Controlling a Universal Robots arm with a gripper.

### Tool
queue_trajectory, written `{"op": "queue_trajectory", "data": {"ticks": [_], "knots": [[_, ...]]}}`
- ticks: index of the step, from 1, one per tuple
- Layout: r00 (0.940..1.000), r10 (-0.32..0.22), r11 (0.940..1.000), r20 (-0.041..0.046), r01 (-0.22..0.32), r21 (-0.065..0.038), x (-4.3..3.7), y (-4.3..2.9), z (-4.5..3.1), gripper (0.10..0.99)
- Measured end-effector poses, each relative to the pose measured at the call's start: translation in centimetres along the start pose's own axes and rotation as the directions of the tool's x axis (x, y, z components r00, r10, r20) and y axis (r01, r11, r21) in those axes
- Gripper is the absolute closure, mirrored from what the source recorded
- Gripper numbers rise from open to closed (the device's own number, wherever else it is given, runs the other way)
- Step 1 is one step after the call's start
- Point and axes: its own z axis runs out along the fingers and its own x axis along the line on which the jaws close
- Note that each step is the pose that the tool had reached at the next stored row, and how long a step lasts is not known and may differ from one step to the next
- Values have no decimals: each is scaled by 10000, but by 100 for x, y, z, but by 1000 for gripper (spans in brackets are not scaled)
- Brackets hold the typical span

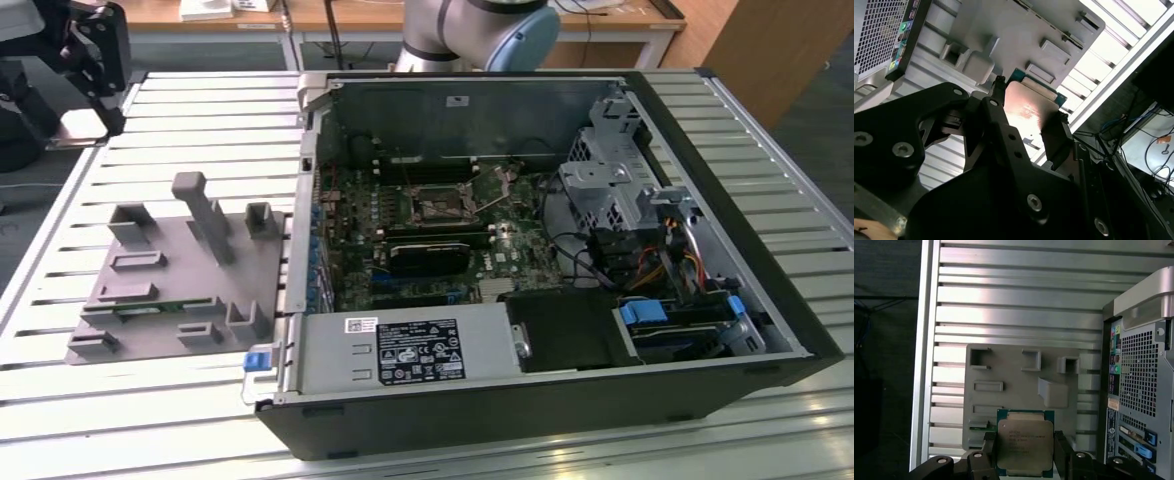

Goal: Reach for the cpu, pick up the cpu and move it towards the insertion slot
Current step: 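Pick up the cpu and move it towards the insertion slot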

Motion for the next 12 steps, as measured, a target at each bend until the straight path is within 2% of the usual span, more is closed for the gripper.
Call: {"op": "queue_trajectory", "data": {"ticks": [12], "knots": [[10000,-1,10000,0,1,-1,-173,-6,-1,545]]}}
